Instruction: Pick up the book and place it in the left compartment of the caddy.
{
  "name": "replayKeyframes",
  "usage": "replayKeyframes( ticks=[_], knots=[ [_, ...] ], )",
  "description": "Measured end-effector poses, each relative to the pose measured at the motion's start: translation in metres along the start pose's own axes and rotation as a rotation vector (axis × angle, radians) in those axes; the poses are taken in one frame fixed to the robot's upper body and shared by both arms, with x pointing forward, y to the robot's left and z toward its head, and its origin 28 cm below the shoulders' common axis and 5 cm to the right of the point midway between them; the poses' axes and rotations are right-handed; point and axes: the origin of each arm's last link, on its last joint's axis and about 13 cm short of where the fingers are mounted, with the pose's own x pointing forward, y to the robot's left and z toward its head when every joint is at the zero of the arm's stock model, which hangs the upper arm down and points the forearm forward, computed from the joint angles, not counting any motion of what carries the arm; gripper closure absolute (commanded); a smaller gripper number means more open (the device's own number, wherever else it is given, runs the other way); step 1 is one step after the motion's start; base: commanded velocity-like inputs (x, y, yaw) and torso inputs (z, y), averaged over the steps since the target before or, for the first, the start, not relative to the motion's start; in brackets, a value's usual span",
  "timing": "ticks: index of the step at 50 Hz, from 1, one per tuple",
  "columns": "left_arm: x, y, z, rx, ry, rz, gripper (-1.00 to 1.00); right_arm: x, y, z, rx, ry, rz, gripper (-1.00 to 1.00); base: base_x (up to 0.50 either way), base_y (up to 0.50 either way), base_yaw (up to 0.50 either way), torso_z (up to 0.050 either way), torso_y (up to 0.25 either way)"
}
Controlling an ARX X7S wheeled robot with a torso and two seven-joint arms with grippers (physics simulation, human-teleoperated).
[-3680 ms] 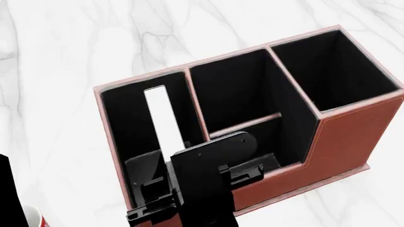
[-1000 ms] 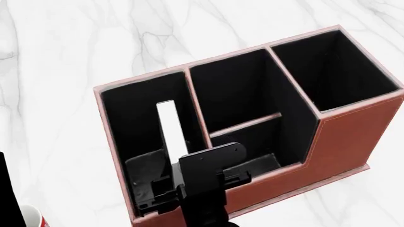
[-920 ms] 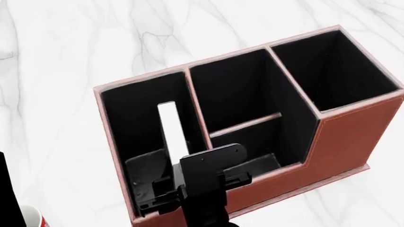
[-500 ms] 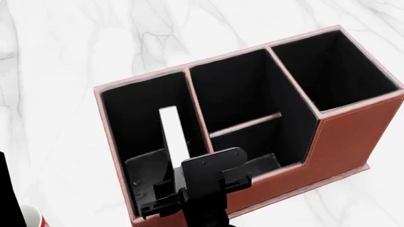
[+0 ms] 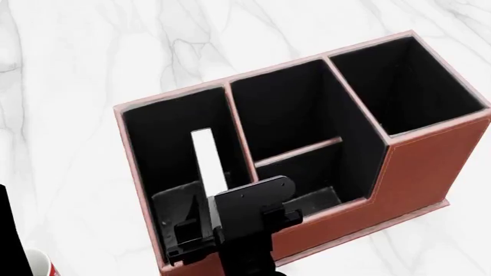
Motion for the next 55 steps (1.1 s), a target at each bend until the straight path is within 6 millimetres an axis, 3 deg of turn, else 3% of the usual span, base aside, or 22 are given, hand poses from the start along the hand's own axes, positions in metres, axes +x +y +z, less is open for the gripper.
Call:
replayKeyframes(
  ticks=[22, 55],
  knots=[
    [0.0, -0.001, 0.0, 0.0, 0.001, -0.004, -1.0, -0.003, 0.002, 0.013, -0.013, -0.032, -0.002, -1.0, 0.0, 0.0, 0.0, 0.0, 0.0],
    [0.0, -0.002, 0.0, -0.002, -0.001, -0.013, -1.0, -0.038, 0.002, 0.076, -0.047, -0.225, -0.022, -1.0, 0.0, 0.0, 0.0, 0.0, 0.0]
  ],
)
